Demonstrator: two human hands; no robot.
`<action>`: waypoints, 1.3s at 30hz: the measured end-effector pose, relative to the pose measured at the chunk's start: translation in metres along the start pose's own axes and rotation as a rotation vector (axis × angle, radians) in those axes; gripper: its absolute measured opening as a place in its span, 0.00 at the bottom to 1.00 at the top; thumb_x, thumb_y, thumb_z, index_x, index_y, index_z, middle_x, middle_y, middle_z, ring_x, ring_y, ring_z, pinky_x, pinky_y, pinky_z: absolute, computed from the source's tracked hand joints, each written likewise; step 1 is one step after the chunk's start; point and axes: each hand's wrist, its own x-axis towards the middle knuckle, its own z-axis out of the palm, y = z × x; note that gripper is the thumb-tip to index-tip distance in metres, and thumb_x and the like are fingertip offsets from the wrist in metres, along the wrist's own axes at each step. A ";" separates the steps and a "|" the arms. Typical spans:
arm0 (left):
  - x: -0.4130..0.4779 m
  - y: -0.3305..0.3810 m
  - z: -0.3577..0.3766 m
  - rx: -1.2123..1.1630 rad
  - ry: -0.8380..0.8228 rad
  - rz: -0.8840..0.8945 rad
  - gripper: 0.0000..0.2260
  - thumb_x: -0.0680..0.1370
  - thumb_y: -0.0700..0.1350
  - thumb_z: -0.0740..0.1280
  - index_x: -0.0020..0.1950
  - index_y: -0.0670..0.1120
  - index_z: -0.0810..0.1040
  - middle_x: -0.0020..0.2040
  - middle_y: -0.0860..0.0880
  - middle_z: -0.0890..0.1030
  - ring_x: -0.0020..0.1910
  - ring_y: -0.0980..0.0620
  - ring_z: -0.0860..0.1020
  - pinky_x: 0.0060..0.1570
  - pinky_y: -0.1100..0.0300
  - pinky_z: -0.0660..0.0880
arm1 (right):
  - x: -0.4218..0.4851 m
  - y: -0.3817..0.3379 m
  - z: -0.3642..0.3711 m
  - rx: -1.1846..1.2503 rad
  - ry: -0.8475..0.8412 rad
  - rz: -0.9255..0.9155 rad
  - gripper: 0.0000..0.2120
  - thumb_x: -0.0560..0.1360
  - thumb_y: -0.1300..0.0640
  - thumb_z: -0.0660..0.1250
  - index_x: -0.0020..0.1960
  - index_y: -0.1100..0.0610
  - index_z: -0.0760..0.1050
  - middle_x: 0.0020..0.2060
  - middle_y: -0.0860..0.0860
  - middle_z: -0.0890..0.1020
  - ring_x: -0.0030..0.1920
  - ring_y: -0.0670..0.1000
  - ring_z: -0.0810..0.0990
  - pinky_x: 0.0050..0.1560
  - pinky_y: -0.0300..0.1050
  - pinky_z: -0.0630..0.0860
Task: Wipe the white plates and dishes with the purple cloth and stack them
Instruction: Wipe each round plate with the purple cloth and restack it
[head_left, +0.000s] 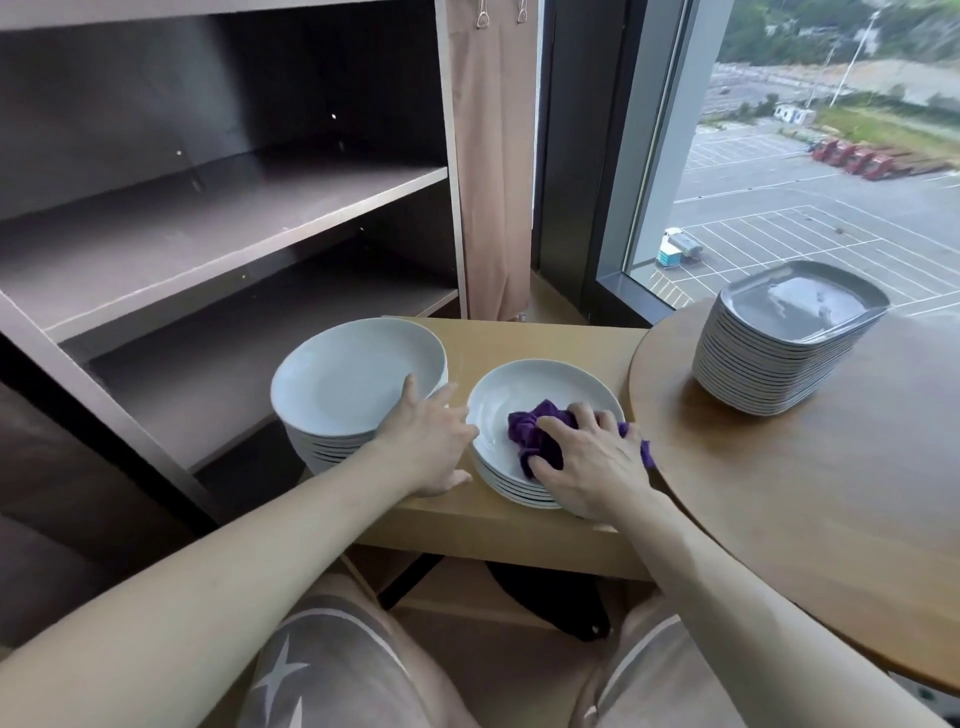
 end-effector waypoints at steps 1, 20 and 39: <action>0.000 0.000 0.002 -0.012 0.012 -0.004 0.28 0.80 0.68 0.58 0.73 0.53 0.72 0.73 0.51 0.73 0.80 0.44 0.57 0.69 0.36 0.64 | 0.001 0.000 -0.002 0.002 -0.015 -0.023 0.25 0.74 0.31 0.50 0.66 0.38 0.69 0.66 0.48 0.69 0.67 0.58 0.67 0.66 0.63 0.60; 0.013 0.005 0.006 -0.169 0.060 -0.122 0.28 0.80 0.71 0.54 0.64 0.53 0.79 0.68 0.55 0.78 0.78 0.52 0.62 0.66 0.43 0.66 | 0.067 -0.035 0.020 -0.048 0.098 -0.014 0.17 0.82 0.42 0.55 0.67 0.45 0.71 0.67 0.54 0.70 0.62 0.63 0.69 0.53 0.60 0.64; 0.014 0.005 0.006 -0.147 0.081 -0.145 0.28 0.79 0.72 0.56 0.59 0.53 0.82 0.60 0.54 0.81 0.74 0.53 0.67 0.62 0.47 0.68 | 0.014 0.000 -0.011 -0.038 -0.093 -0.008 0.17 0.72 0.38 0.55 0.56 0.45 0.68 0.55 0.49 0.72 0.59 0.58 0.70 0.57 0.59 0.63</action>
